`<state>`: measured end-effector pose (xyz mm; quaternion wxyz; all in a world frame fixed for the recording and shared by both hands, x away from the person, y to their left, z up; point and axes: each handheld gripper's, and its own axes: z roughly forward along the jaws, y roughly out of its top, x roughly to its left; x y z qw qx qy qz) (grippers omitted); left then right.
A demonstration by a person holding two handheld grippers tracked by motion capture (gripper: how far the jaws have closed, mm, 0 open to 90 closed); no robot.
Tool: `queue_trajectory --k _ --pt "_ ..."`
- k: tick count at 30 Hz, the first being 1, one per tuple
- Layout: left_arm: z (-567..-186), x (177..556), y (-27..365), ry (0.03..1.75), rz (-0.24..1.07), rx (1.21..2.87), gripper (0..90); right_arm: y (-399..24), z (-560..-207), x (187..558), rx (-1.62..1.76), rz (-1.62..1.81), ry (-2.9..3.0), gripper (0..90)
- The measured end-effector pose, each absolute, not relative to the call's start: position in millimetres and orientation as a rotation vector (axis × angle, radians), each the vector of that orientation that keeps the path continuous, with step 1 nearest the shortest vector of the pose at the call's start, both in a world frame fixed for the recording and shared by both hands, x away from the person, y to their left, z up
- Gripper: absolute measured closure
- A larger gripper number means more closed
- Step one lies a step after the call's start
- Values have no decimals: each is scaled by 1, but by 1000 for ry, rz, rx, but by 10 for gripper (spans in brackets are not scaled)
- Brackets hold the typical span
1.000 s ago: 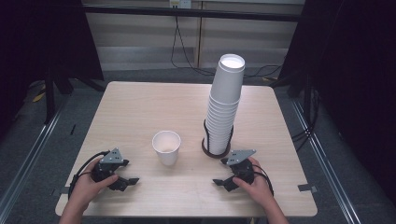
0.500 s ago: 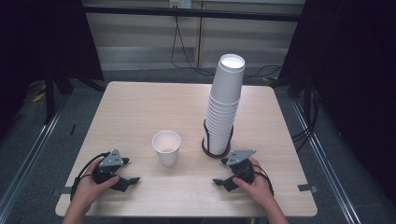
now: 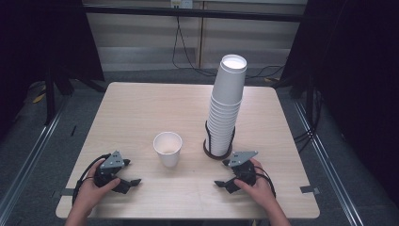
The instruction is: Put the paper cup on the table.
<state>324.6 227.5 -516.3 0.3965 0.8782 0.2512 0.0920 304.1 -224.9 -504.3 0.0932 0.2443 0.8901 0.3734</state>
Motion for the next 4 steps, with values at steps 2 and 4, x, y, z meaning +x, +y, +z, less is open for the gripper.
queue_trajectory --k 2,4 --pt "-516 325 227 638 238 2226 113 -225 -504 304 726 1107 2641 141" --pt "-516 324 227 640 241 2226 113 -225 -504 304 726 1108 2641 141"
